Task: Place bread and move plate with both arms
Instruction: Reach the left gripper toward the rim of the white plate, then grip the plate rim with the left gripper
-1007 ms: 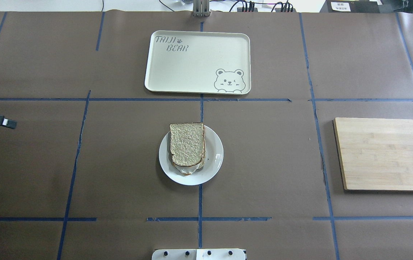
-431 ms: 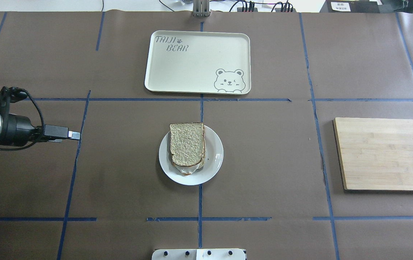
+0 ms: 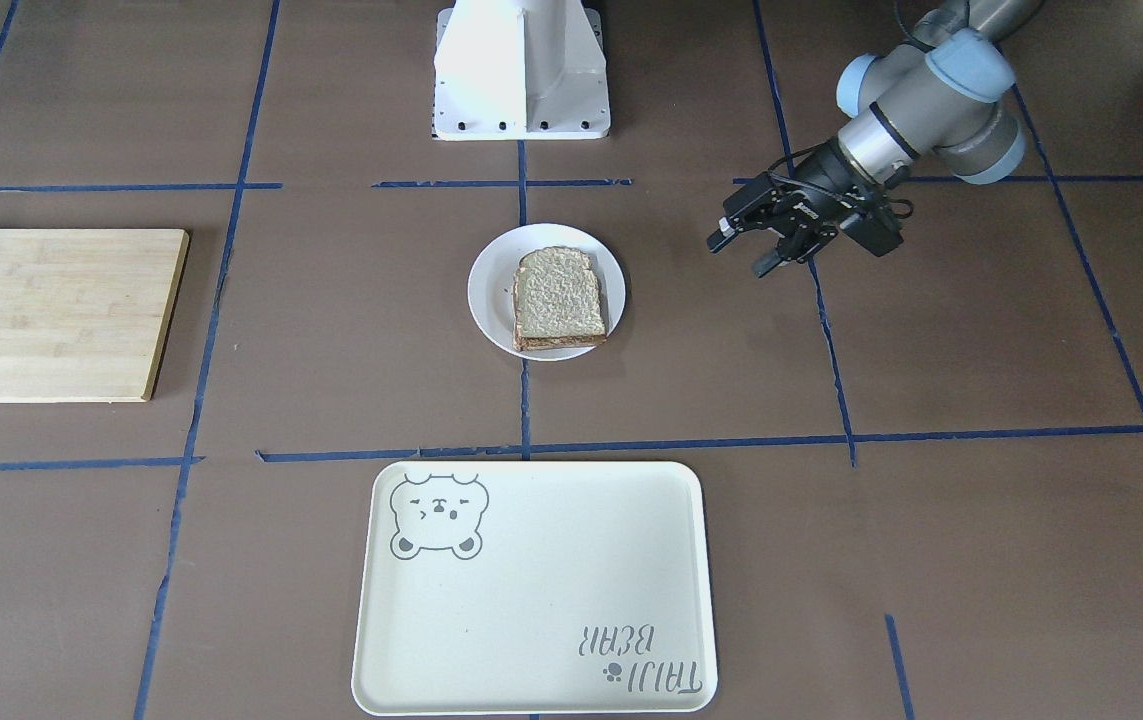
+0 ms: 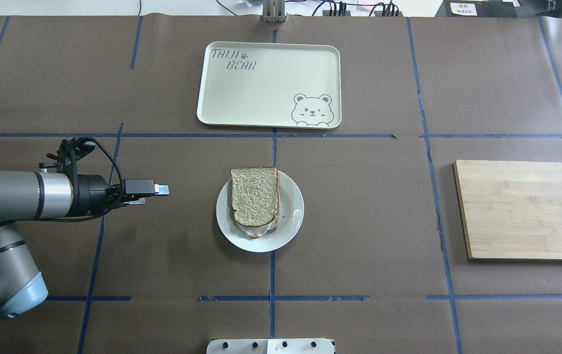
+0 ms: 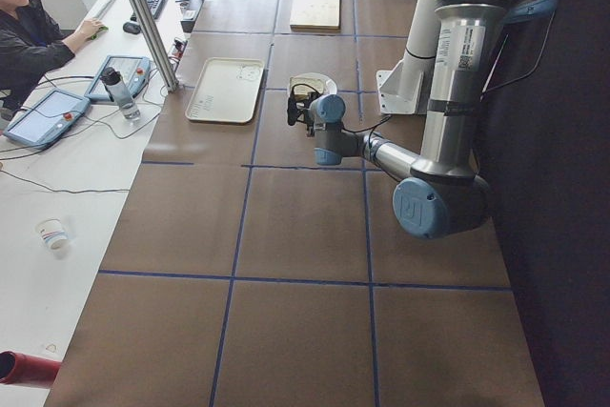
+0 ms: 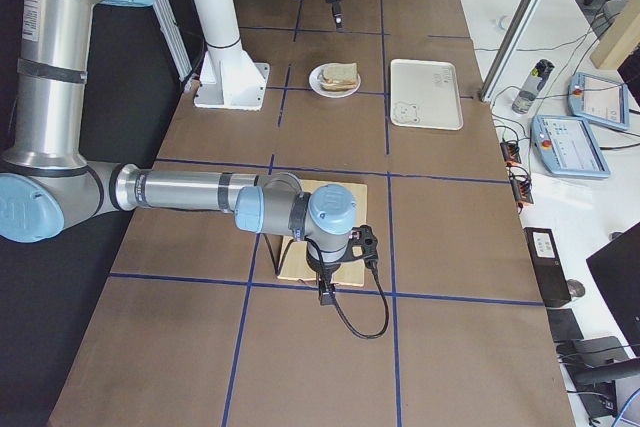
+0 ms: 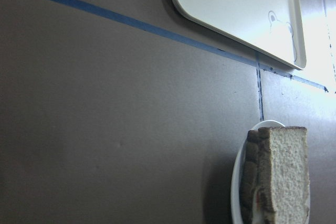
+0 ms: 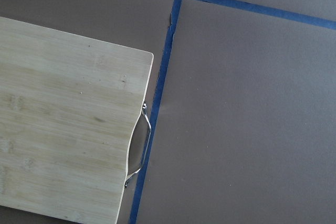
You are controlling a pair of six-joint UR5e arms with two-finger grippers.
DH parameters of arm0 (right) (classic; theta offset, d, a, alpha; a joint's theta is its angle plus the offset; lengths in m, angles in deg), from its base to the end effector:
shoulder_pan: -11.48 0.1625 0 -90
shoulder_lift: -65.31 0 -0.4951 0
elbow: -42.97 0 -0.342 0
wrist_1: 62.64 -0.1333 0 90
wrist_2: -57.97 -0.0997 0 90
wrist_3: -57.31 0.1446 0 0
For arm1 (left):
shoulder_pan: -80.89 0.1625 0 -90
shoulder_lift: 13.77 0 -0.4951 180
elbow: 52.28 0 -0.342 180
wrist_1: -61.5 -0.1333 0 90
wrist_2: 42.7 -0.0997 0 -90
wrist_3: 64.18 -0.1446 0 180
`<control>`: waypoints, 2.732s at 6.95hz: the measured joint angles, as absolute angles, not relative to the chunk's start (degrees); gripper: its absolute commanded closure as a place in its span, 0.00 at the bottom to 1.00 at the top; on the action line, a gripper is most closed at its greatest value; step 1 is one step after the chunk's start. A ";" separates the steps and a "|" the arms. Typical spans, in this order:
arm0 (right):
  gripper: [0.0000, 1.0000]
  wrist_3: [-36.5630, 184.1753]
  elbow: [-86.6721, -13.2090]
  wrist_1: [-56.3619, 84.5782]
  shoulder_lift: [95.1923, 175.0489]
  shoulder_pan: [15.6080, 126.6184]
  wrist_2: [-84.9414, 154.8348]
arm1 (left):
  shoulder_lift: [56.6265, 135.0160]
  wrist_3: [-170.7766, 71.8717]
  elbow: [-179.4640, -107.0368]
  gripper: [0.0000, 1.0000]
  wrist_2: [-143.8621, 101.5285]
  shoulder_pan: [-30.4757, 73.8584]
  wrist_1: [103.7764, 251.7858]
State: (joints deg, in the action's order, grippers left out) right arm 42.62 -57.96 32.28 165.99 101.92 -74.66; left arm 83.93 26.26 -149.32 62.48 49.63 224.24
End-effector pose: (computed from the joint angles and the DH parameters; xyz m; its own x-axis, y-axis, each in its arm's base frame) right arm 0.0380 -0.3407 0.7617 0.7132 -0.1939 0.6736 0.1791 0.9795 0.0924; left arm 0.4128 -0.3623 0.4727 0.0355 -0.0302 -0.9989 0.2775 0.9605 -0.0192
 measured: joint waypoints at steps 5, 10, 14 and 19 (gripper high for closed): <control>0.00 42.63 -57.90 32.28 166.00 101.92 -74.74 | 92.90 33.35 -140.89 0.35 48.51 59.82 230.64; 0.00 42.63 -58.05 32.28 165.96 101.92 -74.68 | 95.01 35.54 -136.22 0.45 48.18 60.03 233.05; 0.00 42.63 -58.03 32.28 165.95 101.92 -74.73 | 96.07 36.09 -135.04 0.89 48.18 60.02 233.49; 0.00 42.63 -58.02 32.28 165.95 101.92 -74.70 | 96.52 37.03 -135.25 0.92 48.12 60.01 237.46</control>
